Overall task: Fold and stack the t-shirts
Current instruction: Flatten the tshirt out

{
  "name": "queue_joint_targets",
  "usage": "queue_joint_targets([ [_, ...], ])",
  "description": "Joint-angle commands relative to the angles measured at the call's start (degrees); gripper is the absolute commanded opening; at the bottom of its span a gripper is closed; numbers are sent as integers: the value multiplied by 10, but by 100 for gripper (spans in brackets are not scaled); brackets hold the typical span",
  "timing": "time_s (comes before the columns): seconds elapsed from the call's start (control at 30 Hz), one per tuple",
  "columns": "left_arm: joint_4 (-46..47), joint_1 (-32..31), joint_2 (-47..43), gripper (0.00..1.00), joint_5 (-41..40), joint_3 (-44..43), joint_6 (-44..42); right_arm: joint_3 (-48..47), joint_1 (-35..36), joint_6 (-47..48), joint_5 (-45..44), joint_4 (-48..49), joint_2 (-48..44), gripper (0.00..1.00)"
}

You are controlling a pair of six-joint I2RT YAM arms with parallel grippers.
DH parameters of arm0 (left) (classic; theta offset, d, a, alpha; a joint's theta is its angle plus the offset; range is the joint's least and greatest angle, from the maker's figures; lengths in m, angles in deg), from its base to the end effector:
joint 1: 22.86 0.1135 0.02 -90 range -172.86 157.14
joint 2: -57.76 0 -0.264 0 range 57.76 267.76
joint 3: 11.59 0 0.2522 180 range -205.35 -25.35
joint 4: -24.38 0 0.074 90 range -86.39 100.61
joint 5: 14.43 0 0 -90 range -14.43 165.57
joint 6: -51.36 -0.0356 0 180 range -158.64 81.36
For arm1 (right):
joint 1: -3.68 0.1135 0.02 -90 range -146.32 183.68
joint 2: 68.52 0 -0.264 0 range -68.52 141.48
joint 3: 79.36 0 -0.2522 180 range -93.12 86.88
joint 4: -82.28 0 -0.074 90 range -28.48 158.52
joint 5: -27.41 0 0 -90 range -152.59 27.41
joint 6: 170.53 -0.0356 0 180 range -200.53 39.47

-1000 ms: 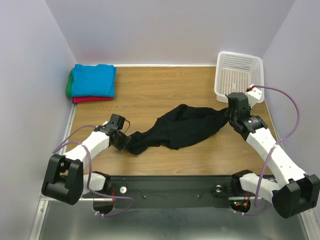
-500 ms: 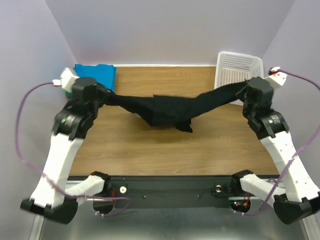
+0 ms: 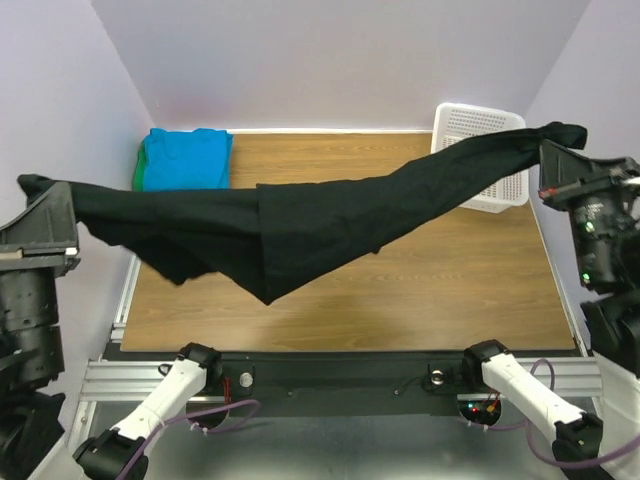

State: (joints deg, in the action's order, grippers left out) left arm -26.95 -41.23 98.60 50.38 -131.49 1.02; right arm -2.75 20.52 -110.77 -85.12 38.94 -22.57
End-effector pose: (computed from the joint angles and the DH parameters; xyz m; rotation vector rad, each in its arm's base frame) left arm -0.0311 0.0263 0.5832 -0.5967 0.9952 -0.6612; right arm 0.0765 0.0089 0.5418 0.4868 1.2664 0.4332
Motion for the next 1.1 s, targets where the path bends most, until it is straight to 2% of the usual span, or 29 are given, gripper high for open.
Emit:
queue_joint_targets([
  [0.0, 22, 0, 4, 0, -3, -19, -32, -20, -4, -15, 79, 7, -33, 0],
  [0.17, 43, 0, 27, 0, -39, 31, -31, 54, -3, -39, 89, -29, -41, 0],
  [0.23, 64, 0, 49, 0, -46, 82, -31, 98, -4, -51, 92, -36, -32, 0],
  [0.43, 124, 5, 222, 0, -52, 182, -28, 295, -4, -107, 35, -57, 36, 0],
  [0.47, 137, 28, 277, 7, -30, 190, -34, 317, -4, -127, 23, -60, 41, 0],
  [0.5, 152, 39, 307, 28, 3, 193, -31, 365, -4, -140, -8, -65, 44, 1],
  [0.53, 158, 48, 337, 41, 46, 191, -30, 386, -5, -155, -25, -66, 50, 1],
  [0.57, 161, 49, 393, 59, 51, 186, -30, 405, -5, -160, -48, -67, 54, 12],
  [0.6, 157, 47, 420, 81, 57, 166, -32, 431, -7, -161, -58, -72, 60, 20],
  [0.63, 148, 46, 465, 87, 82, 153, -34, 438, -9, -157, -65, -76, 76, 30],
  [0.67, 143, 43, 479, 89, 91, 143, -38, 442, -10, -155, -69, -79, 85, 52],
  [0.7, 140, 31, 490, 93, 92, 131, -41, 444, -11, -152, -72, -86, 93, 61],
  [0.73, 140, 23, 496, 99, 88, 128, -42, 443, -10, -151, -70, -88, 99, 77],
  [0.77, 140, 17, 495, 99, 77, 126, -46, 444, -12, -145, -66, -88, 105, 90],
  [0.8, 140, 5, 490, 99, 72, 131, -45, 442, -12, -142, -59, -88, 112, 99],
  [0.87, 142, -2, 459, 99, 69, 144, -42, 437, -12, -135, -59, -89, 111, 100],
  [0.97, 148, -14, 393, 99, 70, 210, -29, 436, -12, -109, -28, -83, 106, 100],
  [1.07, 156, -33, 308, 99, 75, 333, 2, 457, -11, -39, 44, -55, 108, 100],
])
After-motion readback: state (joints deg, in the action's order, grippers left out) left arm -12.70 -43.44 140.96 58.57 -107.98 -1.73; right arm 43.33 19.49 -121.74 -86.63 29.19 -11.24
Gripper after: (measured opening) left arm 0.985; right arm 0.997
